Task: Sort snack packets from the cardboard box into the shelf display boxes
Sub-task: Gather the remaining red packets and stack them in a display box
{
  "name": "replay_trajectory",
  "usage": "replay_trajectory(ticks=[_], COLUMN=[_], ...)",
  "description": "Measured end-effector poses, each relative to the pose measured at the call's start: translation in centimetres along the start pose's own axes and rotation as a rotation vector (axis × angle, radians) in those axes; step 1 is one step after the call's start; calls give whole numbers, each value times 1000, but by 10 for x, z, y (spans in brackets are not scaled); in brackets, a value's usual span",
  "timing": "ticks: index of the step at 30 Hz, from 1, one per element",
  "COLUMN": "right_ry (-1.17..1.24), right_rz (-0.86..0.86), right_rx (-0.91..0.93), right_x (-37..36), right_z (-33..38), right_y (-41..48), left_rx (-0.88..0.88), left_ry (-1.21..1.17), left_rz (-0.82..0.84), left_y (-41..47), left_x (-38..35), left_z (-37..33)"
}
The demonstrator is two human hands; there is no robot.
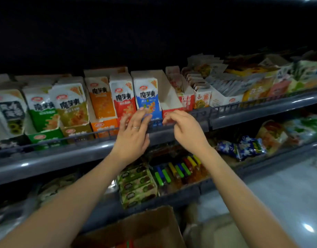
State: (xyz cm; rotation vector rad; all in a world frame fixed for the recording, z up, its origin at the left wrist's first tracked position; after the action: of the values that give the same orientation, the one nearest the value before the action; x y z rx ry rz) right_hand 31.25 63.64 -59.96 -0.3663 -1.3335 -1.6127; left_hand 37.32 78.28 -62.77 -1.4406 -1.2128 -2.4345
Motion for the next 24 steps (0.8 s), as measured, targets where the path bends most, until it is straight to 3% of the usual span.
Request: replay_trajectory(ticks=[2,6,11,14,17,19,24], right_ry=[30,185,102,46,-82,-121,-148], right_rz=[-18,108,782,1231,1550,1633,1567], right_rx=[1,-126,-196,-123,-32,-70,-316], right_x=[-17,-75,-186,-237,-270,-290,-338], right_z=[6,18,34,47,52,48,28], right_y=[-25,-73,-154,-222,-284,-312,-345], left_rx=[-113,-278,-123,-14,98,221,480], left_ry=[-60,-177,-405,-491,-504,-552,-583], left_rz=[42,357,907,1082,1239,1278,1156], left_y=[-24,-104,-236,-309,-362,-377,-389], left_x=[12,15,-15,-15,-13,-7,3], left_z=[-13,-42,-66,-65,-57,-49,-21])
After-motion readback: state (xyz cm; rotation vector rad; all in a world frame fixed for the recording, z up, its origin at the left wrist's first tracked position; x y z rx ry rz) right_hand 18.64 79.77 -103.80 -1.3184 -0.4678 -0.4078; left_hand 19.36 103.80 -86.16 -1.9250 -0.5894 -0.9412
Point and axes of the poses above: each hand's wrist, its own y-axis towards the middle knuckle, its own x-axis out of the back of the hand, z = x × y, the point moved 5 cm from there along y, towards the middle knuckle, and after that the axes turned 7 degrees about z, right-handed, at the moved point
